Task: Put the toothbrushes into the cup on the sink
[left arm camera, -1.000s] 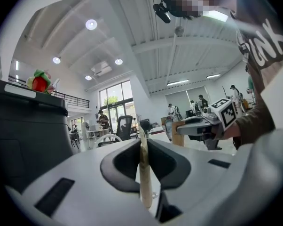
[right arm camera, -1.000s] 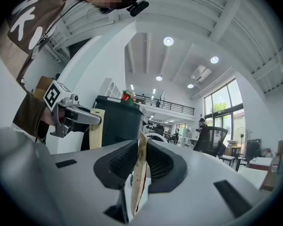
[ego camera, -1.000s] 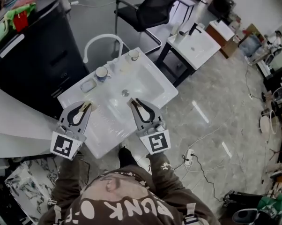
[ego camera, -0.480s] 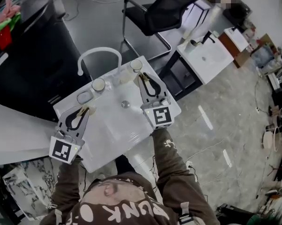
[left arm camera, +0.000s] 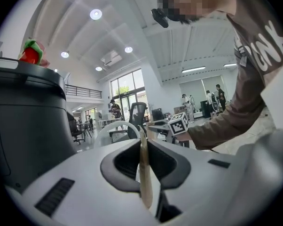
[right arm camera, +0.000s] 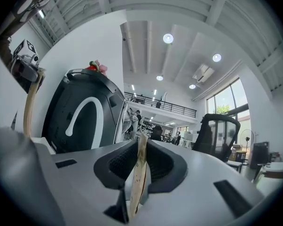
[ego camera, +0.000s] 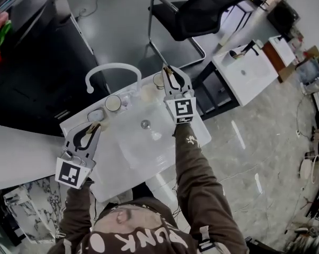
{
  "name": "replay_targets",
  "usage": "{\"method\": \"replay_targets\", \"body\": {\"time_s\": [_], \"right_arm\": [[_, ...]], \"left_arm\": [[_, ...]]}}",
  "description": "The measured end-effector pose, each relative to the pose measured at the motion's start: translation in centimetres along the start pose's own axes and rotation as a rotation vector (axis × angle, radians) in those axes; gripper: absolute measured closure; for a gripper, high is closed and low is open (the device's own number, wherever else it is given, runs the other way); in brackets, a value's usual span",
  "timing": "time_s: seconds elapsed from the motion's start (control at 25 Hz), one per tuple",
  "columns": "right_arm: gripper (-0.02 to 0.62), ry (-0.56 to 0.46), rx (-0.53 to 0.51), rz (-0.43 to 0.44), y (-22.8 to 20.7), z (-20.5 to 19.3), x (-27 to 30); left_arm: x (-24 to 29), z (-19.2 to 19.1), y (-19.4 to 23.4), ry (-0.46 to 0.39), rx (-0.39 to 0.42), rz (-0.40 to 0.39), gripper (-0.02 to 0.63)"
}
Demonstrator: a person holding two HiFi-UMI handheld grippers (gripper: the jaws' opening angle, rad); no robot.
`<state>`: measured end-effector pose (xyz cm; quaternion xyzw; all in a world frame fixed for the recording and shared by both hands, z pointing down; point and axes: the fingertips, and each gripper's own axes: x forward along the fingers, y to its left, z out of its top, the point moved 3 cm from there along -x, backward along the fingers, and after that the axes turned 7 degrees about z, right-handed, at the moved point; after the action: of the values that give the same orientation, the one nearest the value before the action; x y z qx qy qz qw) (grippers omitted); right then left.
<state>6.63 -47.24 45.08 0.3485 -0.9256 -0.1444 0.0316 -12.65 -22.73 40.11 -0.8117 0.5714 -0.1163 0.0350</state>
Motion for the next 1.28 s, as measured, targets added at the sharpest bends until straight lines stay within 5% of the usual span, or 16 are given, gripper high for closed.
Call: {"method": "replay_targets", "body": {"time_s": [0.56, 0.92, 1.08, 1.28], "right_arm": [[0.529, 0.096, 0.087, 0.034, 0.3, -9.5, 3.1], [0.517, 0.086, 0.087, 0.019, -0.3, -9.9, 3.2], [0.403, 0.074, 0.091, 0.04, 0.1, -9.1, 3.2], [0.36, 0.033, 0.069, 0.057, 1.2, -7.5, 2.4]], "left_arm": [[3.8, -1.3, 1.4, 0.047, -0.013, 0.019, 0.568], [4.9, -1.3, 1.2, 0.055, -0.006, 0.005, 0.568], [4.9, -1.3, 1.2, 0.051, -0.005, 0.005, 0.568], [5.3, -1.1, 1.4, 0.048, 0.007, 0.004, 0.568]]}}
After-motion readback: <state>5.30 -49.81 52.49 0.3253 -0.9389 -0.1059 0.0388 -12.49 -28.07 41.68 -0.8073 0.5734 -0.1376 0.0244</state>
